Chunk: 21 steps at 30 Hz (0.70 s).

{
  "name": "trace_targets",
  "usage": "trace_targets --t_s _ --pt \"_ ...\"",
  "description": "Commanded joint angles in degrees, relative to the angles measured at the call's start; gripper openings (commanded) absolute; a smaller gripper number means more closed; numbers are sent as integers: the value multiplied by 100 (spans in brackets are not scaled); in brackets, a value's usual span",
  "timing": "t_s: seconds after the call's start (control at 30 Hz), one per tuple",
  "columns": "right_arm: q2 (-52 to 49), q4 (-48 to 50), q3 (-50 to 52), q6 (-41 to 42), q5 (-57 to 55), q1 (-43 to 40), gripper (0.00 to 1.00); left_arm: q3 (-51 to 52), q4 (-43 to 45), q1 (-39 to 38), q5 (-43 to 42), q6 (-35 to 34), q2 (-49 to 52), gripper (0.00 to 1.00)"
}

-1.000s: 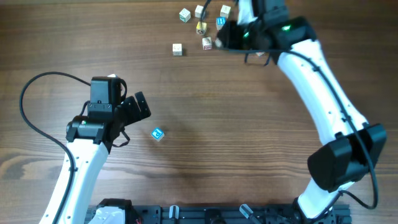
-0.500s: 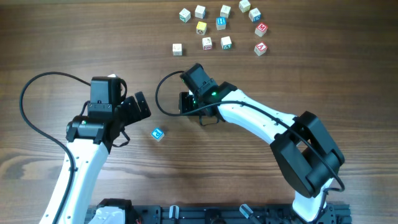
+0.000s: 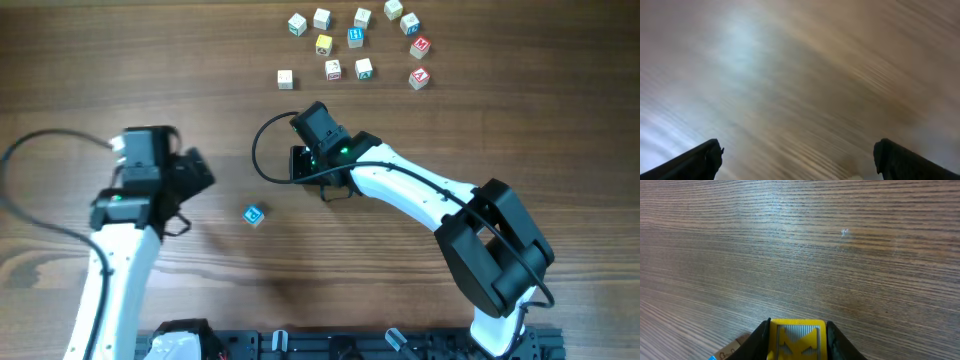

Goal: Form a tower

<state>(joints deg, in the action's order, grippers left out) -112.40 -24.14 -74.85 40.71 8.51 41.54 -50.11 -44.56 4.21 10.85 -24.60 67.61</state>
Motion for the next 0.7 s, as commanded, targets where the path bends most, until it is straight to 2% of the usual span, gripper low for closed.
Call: trace_targets --t_s 0.0,0.1,0.2,0.37,0.57,0.67 --pt "-66 22 31 13 -79 9 20 -15 -210 1390 -343 -461 -63 100" --pt "-66 247 31 -24 -81 63 20 -15 -420 2339 -678 -459 -63 100" --pt "-66 505 31 -310 -146 153 21 -15 -490 2796 -675 -459 -63 100" --pt "-177 527 33 -299 -507 179 21 -15 -481 2822 -675 -459 -63 100" --pt "-402 660 33 -306 -352 179 29 -15 -481 2822 -678 -459 -63 100" --pt "-402 658 33 -306 -179 179 42 -15 -481 2822 -675 -459 -63 100"
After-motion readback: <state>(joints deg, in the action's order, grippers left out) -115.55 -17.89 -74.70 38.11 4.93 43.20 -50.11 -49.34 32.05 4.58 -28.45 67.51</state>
